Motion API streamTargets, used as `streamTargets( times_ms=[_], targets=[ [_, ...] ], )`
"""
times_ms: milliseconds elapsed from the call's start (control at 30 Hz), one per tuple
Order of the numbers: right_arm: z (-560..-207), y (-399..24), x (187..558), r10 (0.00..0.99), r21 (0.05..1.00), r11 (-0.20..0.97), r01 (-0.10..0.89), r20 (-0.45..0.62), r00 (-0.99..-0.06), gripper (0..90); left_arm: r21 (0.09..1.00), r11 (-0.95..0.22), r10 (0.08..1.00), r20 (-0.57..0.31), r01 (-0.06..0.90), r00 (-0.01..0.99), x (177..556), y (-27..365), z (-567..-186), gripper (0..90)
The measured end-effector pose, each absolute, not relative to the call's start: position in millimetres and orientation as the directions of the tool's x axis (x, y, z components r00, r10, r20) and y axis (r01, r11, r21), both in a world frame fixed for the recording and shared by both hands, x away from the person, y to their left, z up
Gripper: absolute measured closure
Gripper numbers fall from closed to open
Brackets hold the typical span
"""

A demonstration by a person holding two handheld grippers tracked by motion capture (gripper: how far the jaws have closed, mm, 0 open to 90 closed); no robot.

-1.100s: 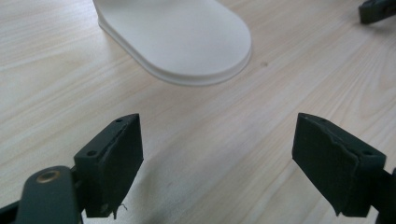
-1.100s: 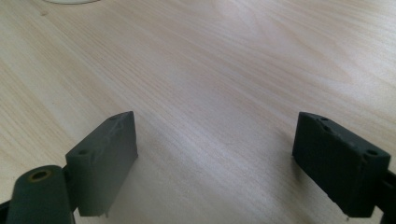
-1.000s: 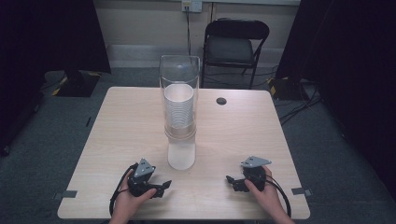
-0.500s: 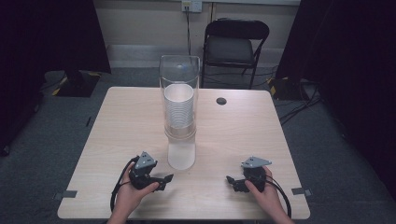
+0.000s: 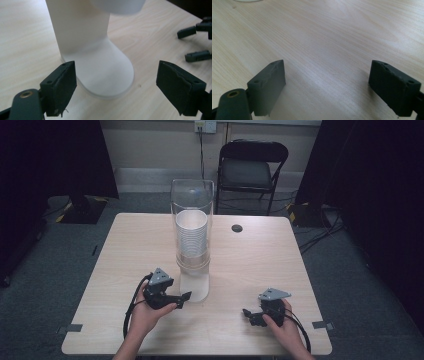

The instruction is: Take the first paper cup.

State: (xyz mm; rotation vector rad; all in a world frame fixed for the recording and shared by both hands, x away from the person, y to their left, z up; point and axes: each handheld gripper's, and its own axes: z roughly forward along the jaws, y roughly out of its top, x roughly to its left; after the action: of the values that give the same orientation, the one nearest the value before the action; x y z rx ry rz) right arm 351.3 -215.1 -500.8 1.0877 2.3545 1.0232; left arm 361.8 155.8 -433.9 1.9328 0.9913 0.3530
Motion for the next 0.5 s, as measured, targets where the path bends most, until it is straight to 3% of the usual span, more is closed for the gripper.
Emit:
streamTargets(
  times_ms=[500],
  targets=[
    [-501, -215, 350, 0.770, 0.734, 0.440, 0.517, -0.012, -0.638, 13.5, 0.855, -0.233, 0.782, -0.118, 0.462, 0.613, 389, 134, -410, 20.4]
  ],
)
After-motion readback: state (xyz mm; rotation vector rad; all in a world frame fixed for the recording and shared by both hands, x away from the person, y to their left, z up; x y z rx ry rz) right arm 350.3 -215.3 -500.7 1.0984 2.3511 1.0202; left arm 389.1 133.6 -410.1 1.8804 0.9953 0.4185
